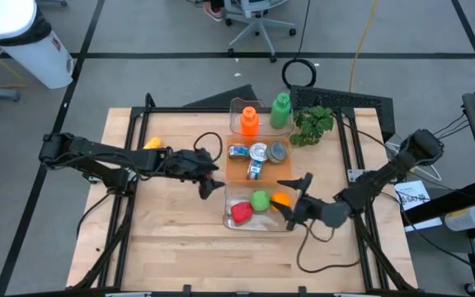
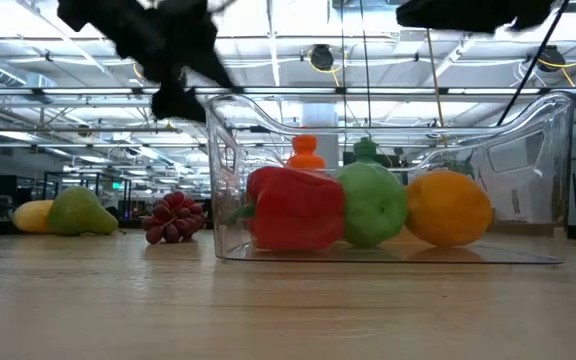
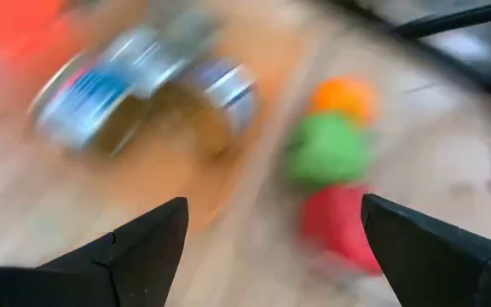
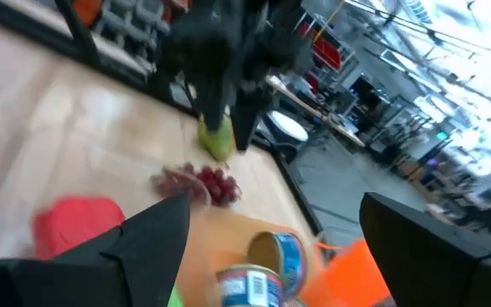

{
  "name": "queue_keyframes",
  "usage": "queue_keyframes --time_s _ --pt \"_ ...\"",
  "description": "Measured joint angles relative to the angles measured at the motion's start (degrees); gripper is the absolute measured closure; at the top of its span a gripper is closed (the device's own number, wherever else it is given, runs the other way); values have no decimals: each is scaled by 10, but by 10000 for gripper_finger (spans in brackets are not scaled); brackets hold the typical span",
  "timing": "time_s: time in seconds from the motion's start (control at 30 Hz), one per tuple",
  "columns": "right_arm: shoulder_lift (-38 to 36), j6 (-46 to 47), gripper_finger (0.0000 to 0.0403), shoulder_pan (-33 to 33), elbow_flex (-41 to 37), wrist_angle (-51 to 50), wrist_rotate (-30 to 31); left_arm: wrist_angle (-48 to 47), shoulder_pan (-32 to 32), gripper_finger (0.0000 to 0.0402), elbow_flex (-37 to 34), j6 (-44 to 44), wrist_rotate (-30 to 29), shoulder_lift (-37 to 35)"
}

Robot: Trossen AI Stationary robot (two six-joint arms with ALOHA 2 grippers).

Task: Pick & Place Food Item
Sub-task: Put the red grapes into the bottom transparent bin

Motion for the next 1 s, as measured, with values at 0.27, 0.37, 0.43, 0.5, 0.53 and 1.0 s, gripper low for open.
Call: queue_keyframes --time_s 0.27,0.37,0.43,0.5,0.53,1.0 --pt "-43 77 81 18 0 -48 1 -148 2 41 -1 -189 -119 45" --pt "-42 84 81 16 0 -58 1 -144 9 41 -1 -251 -142 72" --pt "-42 87 81 15 0 -65 1 -146 15 41 -1 -287 -144 94" --pt "-42 94 81 15 0 -66 0 -154 19 41 -1 -316 -144 112" --pt "-42 97 81 15 0 -66 1 -159 22 41 -1 -329 -144 122" --pt "-42 97 83 15 0 -66 0 -179 54 48 3 -330 -112 235"
